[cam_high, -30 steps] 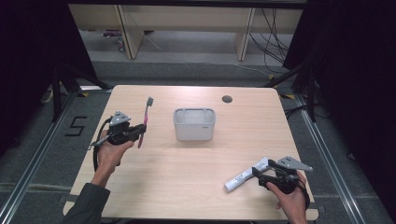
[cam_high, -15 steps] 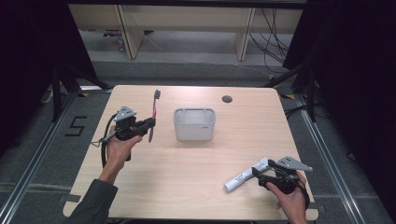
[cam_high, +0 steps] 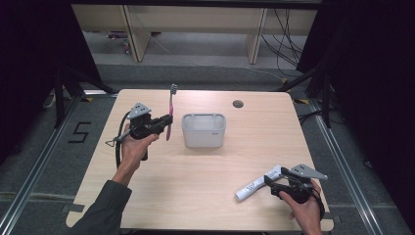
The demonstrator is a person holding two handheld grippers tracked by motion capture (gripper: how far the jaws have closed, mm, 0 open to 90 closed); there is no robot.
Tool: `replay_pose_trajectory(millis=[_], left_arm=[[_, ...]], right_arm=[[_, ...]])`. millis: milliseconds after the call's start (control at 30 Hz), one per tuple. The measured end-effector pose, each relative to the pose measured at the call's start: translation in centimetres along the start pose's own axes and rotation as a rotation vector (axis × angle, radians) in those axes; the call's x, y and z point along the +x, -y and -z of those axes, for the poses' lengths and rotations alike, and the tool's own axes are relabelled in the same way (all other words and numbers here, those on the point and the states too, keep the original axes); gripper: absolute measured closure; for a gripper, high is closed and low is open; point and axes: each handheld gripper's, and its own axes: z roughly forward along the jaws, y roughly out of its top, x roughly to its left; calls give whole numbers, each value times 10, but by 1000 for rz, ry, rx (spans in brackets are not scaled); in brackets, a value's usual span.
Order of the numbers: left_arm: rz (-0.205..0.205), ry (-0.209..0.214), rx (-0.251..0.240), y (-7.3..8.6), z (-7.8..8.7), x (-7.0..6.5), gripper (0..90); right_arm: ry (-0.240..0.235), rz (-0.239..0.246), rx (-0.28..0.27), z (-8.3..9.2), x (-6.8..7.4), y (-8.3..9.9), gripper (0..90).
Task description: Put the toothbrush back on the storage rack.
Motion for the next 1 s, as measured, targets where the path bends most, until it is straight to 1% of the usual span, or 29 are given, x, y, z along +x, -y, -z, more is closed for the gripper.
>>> replay_pose_trajectory(millis=[67,100,133,200,233,267,300,333,367,400,467,567,600,633,733,767,800,833,867,900,933,967,1000], left_arm=[[-1,0,-3,-2,-2,0,833],[-3,-1,-3,-3,-3,-1,834],[-7,-1,-7,-5,-5,-2,833],[-12,2,-7,-9,-8,-4,834],[-19,4,-8,-11,-11,-6,834],[-23,2,-8,-12,-12,-7,834],[-26,1,-8,-14,-13,-8,834],[-38,5,-11,-17,-17,-11,834],[-38,5,-11,-17,-17,-11,834],[-50,6,-11,-19,-19,-13,834],[-55,4,-14,-22,-22,-16,833],[-57,7,-15,-25,-27,-19,834],[-62,10,-12,-26,-31,-20,833],[-62,10,-12,-26,-31,-20,833],[-67,6,-10,-29,-37,-22,834],[-67,8,-8,-29,-39,-22,834],[-68,2,-12,-31,-43,-23,834],[-68,2,-12,-31,-43,-23,833],[-65,2,-16,-32,-46,-23,834],[-67,-1,-15,-32,-48,-24,834],[-63,1,-19,-32,-51,-24,834],[-68,-3,-14,-32,-55,-26,834],[-68,-3,-14,-32,-55,-26,834]], right_arm=[[-1,-1,0,0,0,0,248],[-23,-28,6,-1,1,0,248],[-9,-18,18,1,1,0,248],[-10,-16,13,0,1,0,248],[-2,-9,22,0,0,0,248],[-2,-9,22,0,0,0,248],[-3,-12,10,-1,0,1,248],[1,2,8,0,-1,0,248],[1,2,8,0,-1,0,248],[-5,-5,5,0,-1,0,248],[-8,-9,6,0,-1,0,248],[-9,-13,8,0,-1,0,248],[-8,-13,7,0,-1,0,248],[-8,-13,7,0,-1,0,248],[-2,-26,16,1,-1,1,248],[6,-7,10,1,-2,0,248],[0,-11,9,1,-2,0,248],[0,-11,9,1,-2,0,248],[0,0,7,1,-3,1,248],[0,0,7,1,-3,1,248],[-7,0,10,0,-3,1,248],[-8,-6,13,0,-3,1,248],[-8,-6,13,0,-3,1,248]])
